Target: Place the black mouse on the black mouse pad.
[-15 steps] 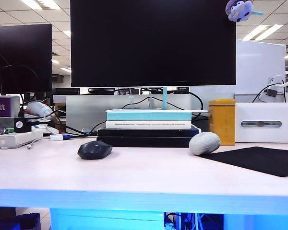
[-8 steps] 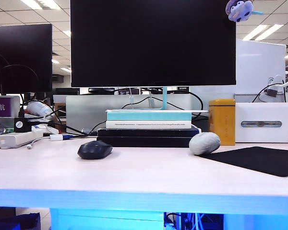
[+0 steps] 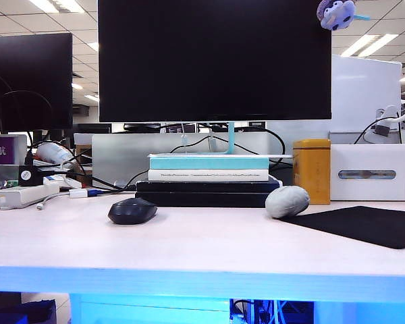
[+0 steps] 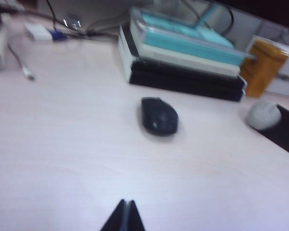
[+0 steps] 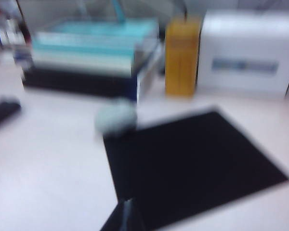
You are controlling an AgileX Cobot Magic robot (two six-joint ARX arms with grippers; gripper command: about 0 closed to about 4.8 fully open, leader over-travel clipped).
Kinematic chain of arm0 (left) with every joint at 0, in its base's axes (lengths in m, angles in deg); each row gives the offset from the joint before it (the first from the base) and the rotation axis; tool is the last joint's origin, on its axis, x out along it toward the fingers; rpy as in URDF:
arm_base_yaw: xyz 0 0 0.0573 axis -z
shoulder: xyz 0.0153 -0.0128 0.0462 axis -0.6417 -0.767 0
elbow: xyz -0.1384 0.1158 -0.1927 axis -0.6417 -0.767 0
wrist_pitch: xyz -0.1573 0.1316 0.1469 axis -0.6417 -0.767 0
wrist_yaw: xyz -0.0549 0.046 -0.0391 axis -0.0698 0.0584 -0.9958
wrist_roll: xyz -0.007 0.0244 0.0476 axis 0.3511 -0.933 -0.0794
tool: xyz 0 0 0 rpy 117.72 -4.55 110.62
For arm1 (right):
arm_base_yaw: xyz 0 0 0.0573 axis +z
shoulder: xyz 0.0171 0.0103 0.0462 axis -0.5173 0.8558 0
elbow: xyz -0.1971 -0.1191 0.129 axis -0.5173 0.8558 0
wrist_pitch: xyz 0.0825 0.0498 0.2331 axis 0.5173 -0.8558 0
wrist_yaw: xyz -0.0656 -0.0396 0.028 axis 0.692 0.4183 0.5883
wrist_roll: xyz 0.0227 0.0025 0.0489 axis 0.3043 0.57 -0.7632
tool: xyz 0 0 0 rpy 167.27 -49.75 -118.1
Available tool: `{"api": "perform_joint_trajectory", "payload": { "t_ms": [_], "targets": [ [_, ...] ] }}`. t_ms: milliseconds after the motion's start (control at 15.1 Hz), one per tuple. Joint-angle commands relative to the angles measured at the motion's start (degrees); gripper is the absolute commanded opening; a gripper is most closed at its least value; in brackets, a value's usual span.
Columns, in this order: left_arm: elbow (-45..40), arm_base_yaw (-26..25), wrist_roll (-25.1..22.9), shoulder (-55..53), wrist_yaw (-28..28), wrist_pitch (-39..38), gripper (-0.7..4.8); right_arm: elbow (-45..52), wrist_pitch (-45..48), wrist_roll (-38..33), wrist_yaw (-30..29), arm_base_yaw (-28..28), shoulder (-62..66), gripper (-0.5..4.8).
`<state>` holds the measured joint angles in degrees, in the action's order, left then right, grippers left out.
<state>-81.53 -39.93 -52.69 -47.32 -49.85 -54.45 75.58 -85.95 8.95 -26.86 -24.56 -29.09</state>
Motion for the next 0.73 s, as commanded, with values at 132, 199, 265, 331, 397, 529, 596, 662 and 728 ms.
{"api": "perform_joint_trajectory", "payload": {
  "t_ms": [132, 199, 265, 331, 397, 529, 596, 662, 728],
  "targets": [
    [5.0, 0.0, -0.8, -5.2, -0.3, 1.6, -0.06, -0.8, 2.8, -2.4, -0.1, 0.0, 0.3, -0.06],
    [6.3, 0.0, -0.7, -9.5, -1.7, 4.7, -0.06, -1.1, 4.7, -3.3, -0.9, 0.1, 1.4, -0.06],
    [7.7, 0.1, -0.8, -13.4, -2.6, 7.1, -0.06, -2.2, 5.1, -3.3, -1.5, 0.1, 3.0, -0.06],
    [9.9, 0.9, -1.1, -20.0, -3.0, 10.3, -0.05, -4.5, 5.5, -3.2, -2.2, 0.1, 7.0, -0.06],
    [10.9, 1.6, -1.3, -22.8, -3.4, 11.5, -0.06, -5.6, 5.9, -3.1, -3.3, 0.1, 9.0, -0.06],
    [15.9, 7.5, -1.2, -37.9, -4.4, 18.0, -0.06, -12.1, 6.6, -1.9, -9.3, 0.2, 22.4, -0.06],
    [16.8, 8.5, -1.2, -40.6, -4.5, 19.4, -0.06, -13.3, 6.3, -1.4, -11.1, 0.2, 25.0, -0.06],
    [18.8, 10.2, -1.3, -45.3, -5.3, 21.0, -0.06, -15.6, 5.9, -1.2, -14.1, 0.6, 29.7, -0.06],
    [19.9, 11.0, -1.4, -47.7, -5.3, 21.4, -0.05, -16.7, 5.5, -0.9, -15.4, 1.2, 31.9, -0.06]
  ]
}}
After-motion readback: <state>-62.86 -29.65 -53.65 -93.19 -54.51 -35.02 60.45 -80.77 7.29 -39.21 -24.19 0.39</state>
